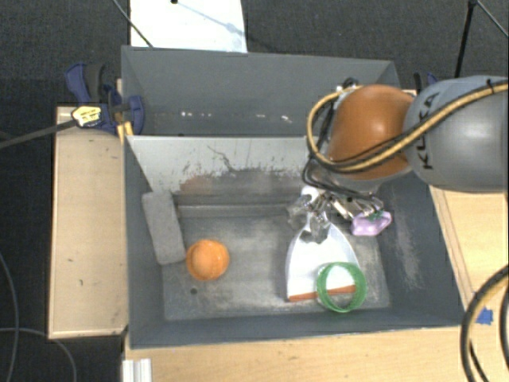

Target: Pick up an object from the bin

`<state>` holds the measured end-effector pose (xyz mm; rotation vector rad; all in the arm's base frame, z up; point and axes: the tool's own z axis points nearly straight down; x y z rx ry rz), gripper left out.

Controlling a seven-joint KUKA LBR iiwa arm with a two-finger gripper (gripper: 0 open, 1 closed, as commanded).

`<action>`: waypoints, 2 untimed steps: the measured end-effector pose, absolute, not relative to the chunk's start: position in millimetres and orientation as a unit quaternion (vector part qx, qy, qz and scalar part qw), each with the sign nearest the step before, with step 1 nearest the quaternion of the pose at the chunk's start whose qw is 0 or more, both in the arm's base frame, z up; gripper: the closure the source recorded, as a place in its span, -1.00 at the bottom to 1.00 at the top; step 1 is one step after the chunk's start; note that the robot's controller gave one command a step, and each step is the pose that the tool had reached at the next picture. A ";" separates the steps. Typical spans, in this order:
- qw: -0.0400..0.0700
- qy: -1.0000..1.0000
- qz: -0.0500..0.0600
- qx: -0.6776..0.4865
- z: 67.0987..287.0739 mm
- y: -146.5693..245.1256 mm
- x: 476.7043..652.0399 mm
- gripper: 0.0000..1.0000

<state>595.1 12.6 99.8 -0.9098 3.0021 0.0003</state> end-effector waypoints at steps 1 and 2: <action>0.001 0.957 0.000 -0.289 73.3 12.3 594.5 1.00; 0.006 0.958 -0.001 -0.286 174.7 13.0 597.8 1.00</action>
Offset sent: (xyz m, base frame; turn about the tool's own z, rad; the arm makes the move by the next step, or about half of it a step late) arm 0.0001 0.0000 0.0700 0.0000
